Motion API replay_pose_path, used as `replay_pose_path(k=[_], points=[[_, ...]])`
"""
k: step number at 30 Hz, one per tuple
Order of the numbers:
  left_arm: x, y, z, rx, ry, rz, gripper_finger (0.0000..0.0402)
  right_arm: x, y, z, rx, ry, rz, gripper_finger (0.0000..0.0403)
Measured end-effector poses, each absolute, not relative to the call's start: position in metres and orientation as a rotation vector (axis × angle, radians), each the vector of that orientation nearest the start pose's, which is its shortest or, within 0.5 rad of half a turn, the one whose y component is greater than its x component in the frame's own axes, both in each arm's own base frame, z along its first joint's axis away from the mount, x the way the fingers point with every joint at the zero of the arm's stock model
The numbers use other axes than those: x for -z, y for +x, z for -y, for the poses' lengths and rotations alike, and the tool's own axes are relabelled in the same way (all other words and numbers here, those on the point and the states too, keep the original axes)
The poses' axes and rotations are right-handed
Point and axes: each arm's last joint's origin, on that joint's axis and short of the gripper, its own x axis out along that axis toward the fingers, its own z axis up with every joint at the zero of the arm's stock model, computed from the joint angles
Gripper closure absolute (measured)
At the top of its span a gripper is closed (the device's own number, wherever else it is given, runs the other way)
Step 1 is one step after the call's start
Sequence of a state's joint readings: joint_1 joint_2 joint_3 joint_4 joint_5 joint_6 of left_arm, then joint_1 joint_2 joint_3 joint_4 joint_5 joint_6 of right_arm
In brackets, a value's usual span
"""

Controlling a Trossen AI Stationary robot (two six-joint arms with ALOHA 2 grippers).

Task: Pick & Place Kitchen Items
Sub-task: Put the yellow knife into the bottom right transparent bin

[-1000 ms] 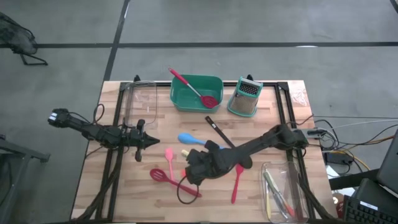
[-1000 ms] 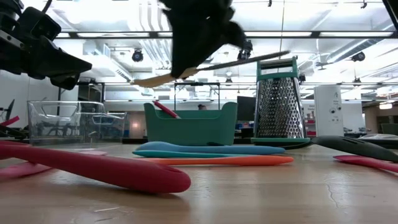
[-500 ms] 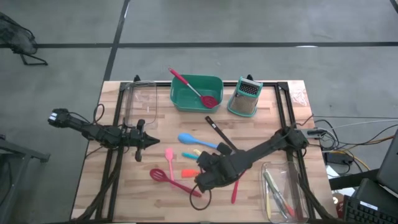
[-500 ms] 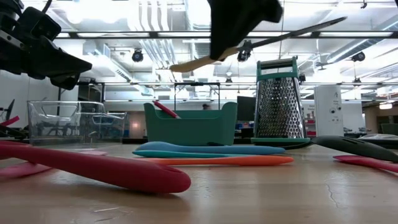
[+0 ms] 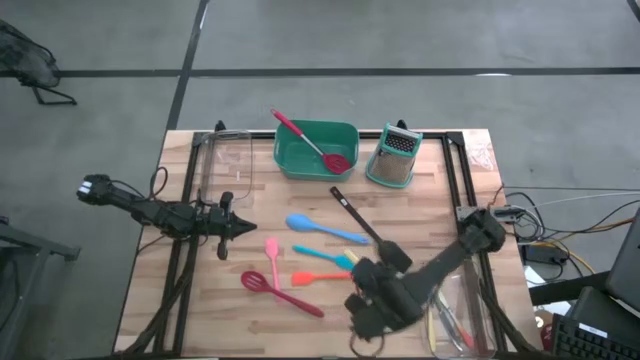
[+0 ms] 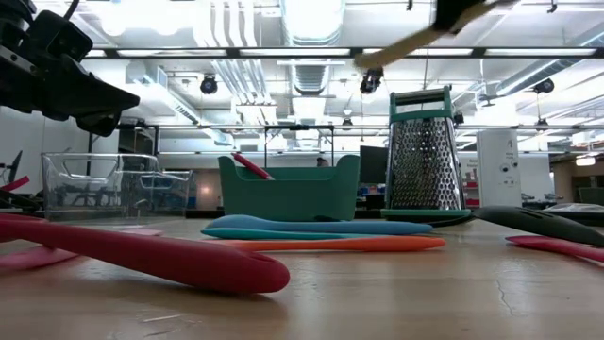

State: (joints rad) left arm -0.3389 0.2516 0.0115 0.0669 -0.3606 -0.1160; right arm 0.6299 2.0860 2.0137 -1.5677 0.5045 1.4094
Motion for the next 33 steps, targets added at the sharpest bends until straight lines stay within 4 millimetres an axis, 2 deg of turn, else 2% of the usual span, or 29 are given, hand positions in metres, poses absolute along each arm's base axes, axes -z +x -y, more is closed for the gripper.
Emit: replay_pose_path(k=[10,17,26,33], points=[[-0.153,0.107,0.027,-0.031,-0.056,-0.161,0.0390,-0.293,0.273,-0.262,0.726,0.361,-1.041,0.0349],[-0.153,0.107,0.027,-0.031,-0.056,-0.161,0.0390,-0.277,0.227,-0.286,0.772,0.430,-1.064,0.0355],[-0.153,0.107,0.027,-0.031,-0.056,-0.161,0.0390,-0.256,0.156,-0.290,0.907,0.548,-0.979,0.0347],[-0.153,0.107,0.027,-0.031,-0.056,-0.161,0.0390,-0.229,0.120,-0.289,0.977,0.507,-0.957,0.0353]])
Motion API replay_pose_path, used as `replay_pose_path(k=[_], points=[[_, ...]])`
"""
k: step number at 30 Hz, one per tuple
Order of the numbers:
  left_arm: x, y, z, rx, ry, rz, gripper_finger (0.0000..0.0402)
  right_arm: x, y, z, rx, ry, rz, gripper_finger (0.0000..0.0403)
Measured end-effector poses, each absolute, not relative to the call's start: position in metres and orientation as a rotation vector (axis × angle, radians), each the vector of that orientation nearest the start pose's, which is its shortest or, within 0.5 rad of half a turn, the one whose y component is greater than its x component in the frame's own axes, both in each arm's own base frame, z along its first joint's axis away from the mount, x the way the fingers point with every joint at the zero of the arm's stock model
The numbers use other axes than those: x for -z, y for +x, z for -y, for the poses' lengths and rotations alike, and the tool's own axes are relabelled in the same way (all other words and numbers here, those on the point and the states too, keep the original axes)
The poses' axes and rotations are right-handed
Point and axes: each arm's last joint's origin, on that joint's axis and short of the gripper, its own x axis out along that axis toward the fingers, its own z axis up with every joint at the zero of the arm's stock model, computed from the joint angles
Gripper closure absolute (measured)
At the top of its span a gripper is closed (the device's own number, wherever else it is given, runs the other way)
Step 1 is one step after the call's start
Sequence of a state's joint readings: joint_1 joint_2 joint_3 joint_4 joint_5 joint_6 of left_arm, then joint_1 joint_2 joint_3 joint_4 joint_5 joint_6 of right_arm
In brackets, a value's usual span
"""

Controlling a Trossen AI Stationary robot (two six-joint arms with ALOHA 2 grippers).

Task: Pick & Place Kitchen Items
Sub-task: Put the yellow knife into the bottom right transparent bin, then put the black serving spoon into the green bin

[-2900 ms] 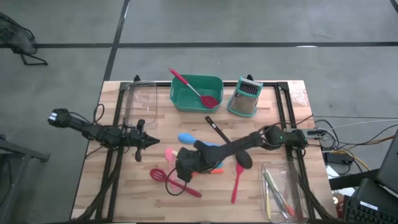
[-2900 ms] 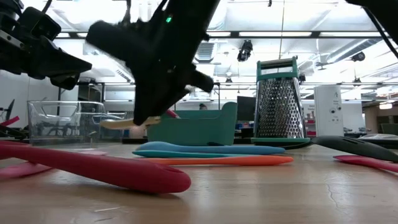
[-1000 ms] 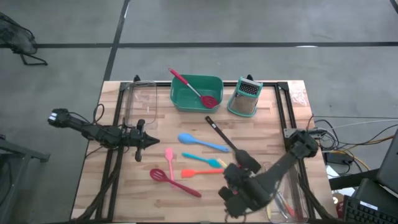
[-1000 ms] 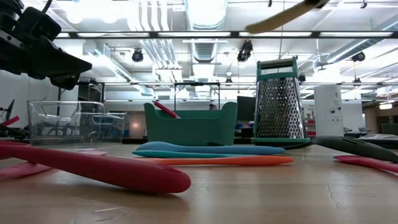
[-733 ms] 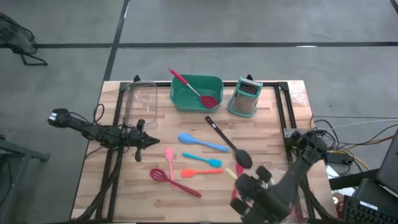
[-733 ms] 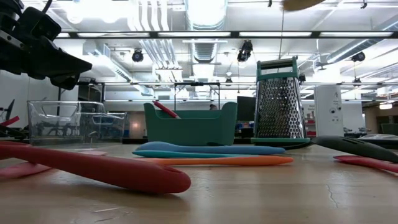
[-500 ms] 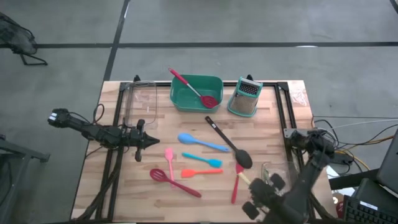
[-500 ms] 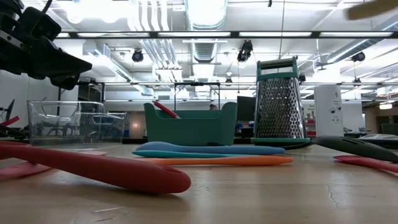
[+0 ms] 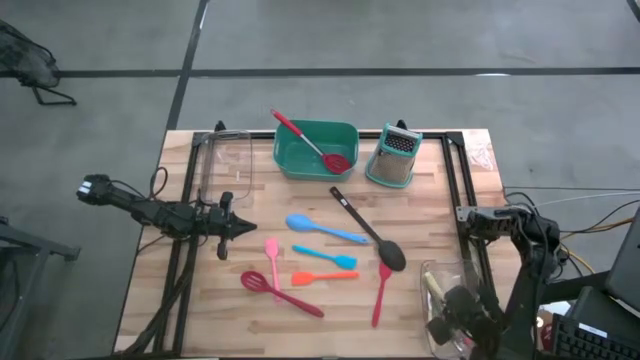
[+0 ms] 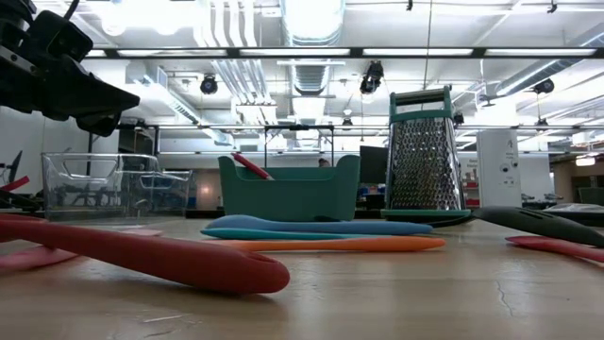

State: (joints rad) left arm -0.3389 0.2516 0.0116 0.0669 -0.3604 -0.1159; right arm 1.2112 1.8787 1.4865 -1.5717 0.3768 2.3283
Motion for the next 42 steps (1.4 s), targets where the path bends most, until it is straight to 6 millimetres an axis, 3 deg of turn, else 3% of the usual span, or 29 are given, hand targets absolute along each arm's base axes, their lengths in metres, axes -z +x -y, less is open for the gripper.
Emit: replay_pose_path(k=[8,21,33,42], points=[[-0.153,0.107,0.027,-0.031,-0.056,-0.161,0.0390,-0.211,0.116,-0.279,1.049,0.446,-0.973,0.0340],[-0.153,0.107,0.027,-0.031,-0.057,-0.161,0.0390,-0.208,0.116,-0.278,1.055,0.434,-0.975,0.0339],[-0.153,0.107,0.027,-0.031,-0.056,-0.161,0.0390,-0.212,0.124,-0.277,1.067,0.459,-0.978,0.0266],[-0.153,0.107,0.027,-0.031,-0.056,-0.161,0.0390,-0.229,0.137,-0.279,1.035,0.513,-0.995,0.0220]])
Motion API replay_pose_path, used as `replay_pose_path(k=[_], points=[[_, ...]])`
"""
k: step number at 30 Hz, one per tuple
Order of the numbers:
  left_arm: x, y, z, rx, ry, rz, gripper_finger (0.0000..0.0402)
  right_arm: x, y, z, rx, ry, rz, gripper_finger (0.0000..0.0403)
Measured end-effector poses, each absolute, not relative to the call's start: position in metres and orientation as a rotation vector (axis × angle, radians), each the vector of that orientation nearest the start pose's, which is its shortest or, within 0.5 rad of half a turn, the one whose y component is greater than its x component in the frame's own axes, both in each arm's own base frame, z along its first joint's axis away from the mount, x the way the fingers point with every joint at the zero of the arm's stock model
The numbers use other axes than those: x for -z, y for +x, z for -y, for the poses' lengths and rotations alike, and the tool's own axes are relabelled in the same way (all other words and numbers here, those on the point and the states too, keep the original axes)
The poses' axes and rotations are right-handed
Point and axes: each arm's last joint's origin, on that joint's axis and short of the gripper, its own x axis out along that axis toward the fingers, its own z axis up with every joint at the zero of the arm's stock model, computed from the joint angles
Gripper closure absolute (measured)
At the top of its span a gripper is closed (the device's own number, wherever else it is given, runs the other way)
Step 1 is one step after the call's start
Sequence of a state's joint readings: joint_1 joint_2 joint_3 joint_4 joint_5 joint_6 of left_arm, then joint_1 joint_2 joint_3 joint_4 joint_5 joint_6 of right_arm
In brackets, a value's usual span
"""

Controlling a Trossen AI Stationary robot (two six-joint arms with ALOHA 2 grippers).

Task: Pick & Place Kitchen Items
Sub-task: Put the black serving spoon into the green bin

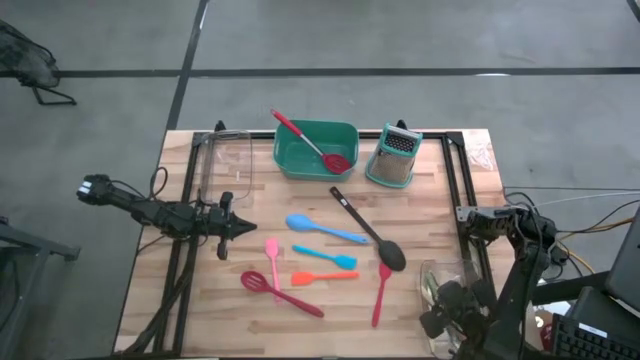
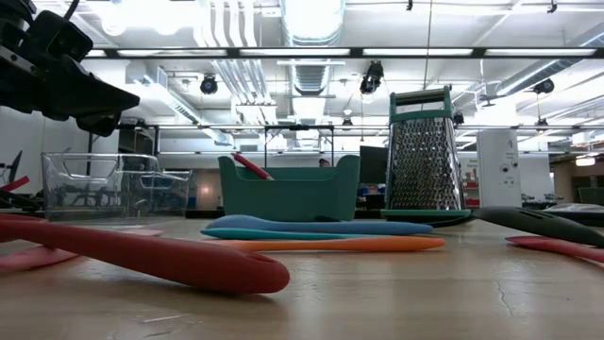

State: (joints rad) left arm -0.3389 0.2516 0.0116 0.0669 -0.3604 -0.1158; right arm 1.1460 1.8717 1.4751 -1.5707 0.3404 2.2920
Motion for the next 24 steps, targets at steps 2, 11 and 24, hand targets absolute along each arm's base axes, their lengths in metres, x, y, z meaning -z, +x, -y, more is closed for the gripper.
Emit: replay_pose_path(k=[2,11,24], points=[[-0.153,0.107,0.027,-0.031,-0.056,-0.161,0.0390,-0.231,0.142,-0.278,1.030,0.509,-1.006,0.0215],[-0.153,0.107,0.027,-0.031,-0.057,-0.161,0.0390,-0.257,0.173,-0.258,0.958,0.517,-0.990,0.0209],[-0.153,0.107,0.027,-0.031,-0.057,-0.161,0.0390,-0.290,0.230,-0.219,0.831,0.335,-0.601,0.0247]])
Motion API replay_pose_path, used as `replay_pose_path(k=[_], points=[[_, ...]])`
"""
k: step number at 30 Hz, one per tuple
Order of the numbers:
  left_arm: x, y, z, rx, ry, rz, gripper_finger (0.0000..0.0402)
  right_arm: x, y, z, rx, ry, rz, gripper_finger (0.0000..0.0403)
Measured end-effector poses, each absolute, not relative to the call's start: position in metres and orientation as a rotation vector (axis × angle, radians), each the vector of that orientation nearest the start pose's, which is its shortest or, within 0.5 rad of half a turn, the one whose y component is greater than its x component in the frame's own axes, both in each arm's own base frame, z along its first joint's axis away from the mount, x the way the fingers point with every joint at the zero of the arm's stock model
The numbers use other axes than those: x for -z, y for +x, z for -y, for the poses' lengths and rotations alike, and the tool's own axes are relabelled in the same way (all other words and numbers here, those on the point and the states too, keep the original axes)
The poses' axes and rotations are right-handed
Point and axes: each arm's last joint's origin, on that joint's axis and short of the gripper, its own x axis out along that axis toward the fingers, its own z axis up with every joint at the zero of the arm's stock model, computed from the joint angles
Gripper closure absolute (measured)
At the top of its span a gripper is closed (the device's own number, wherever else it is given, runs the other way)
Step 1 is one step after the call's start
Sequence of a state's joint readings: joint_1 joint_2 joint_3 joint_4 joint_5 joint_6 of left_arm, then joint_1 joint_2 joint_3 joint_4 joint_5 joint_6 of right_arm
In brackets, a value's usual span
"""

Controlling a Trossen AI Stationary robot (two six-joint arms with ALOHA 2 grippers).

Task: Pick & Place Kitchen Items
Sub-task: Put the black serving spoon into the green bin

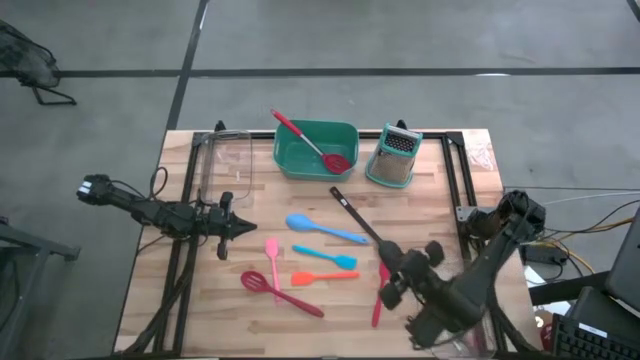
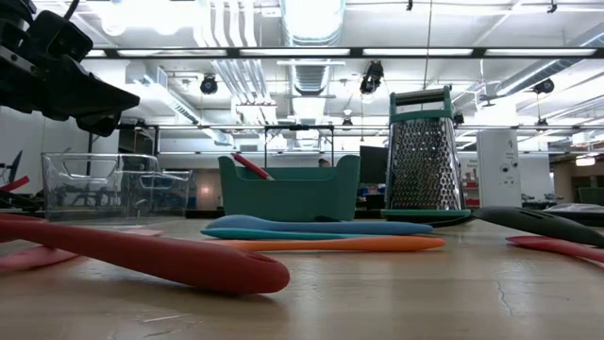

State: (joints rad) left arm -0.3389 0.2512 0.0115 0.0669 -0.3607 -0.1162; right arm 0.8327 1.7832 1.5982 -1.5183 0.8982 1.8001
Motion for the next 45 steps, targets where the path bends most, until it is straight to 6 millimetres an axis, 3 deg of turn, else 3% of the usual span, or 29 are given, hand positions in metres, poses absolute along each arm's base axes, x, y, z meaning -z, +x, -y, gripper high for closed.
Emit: replay_pose_path(k=[12,19,25,34,45], points=[[-0.153,0.107,0.027,-0.031,-0.057,-0.161,0.0390,-0.286,0.280,-0.188,0.807,0.235,-0.583,0.0280],[-0.153,0.107,0.027,-0.031,-0.056,-0.161,0.0390,-0.284,0.297,-0.163,0.858,0.138,-0.586,0.0296],[-0.153,0.107,0.027,-0.031,-0.057,-0.161,0.0390,-0.277,0.311,-0.139,0.924,0.198,-0.604,0.0312],[-0.153,0.107,0.027,-0.031,-0.057,-0.161,0.0390,-0.259,0.328,-0.129,0.873,0.220,-0.581,0.0335],[-0.153,0.107,0.027,-0.031,-0.057,-0.161,0.0390,-0.257,0.331,-0.124,0.877,0.209,-0.594,0.0349]])
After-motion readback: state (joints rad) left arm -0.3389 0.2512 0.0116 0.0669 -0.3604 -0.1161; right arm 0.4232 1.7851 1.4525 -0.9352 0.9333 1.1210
